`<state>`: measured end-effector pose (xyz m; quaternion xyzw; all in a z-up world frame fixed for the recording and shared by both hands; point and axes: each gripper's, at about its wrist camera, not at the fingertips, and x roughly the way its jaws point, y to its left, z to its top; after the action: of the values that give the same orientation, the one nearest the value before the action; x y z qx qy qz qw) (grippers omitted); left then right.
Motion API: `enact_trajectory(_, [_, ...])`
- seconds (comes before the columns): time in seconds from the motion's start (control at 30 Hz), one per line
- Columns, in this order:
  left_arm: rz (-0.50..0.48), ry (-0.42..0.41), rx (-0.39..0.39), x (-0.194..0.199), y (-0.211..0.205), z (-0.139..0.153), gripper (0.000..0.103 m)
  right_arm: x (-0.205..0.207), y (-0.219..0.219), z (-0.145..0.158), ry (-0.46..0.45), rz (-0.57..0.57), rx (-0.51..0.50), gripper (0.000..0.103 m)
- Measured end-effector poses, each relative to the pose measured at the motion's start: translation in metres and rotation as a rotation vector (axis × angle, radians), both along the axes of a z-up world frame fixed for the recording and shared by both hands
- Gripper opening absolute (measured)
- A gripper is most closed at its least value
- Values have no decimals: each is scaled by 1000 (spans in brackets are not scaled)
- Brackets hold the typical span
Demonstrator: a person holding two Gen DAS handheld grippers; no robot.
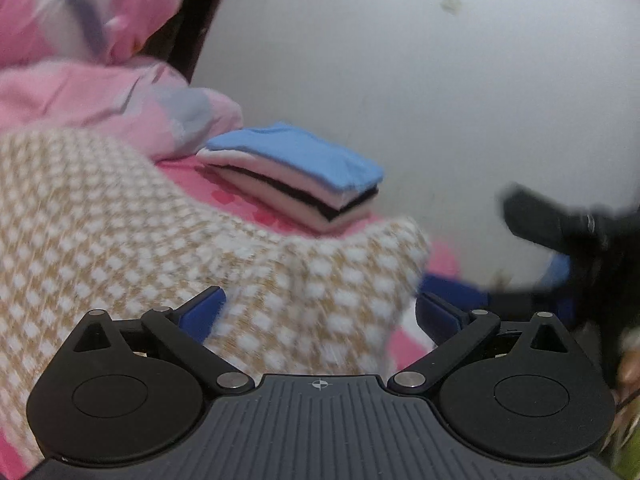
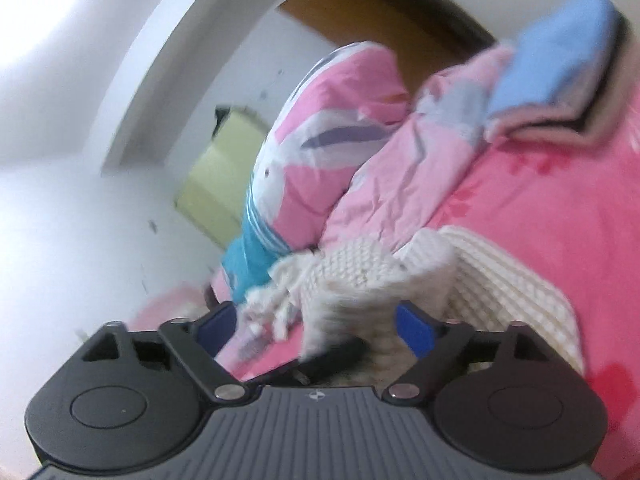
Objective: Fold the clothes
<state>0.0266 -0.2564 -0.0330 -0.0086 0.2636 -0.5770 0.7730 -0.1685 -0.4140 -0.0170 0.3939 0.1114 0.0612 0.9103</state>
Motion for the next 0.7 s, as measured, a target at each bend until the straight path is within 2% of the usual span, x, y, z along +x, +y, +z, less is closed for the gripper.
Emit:
enact_trajectory(0.07, [-6, -20, 15, -6, 3, 1, 101, 9, 8, 2, 52, -14, -63, 92])
enact_trajectory(0.1, [-8, -14, 11, -7, 8, 2, 101, 11, 9, -1, 69, -19, -62, 92])
enact_trajectory(0.27, [5, 1, -18, -12, 36, 6, 101, 17, 3, -24, 114, -27, 48, 91])
enact_trajectory(0.43, [42, 8, -45, -13, 59, 8, 101, 22, 9, -33, 132, -6, 78, 87])
enact_trajectory(0.53, [105, 20, -81, -9, 78, 9, 101, 27, 15, -32, 153, 10, 60, 82])
enact_trajectory(0.7, [304, 48, -138, 13, 106, 9, 100, 36, 20, -38, 177, 20, 64, 64])
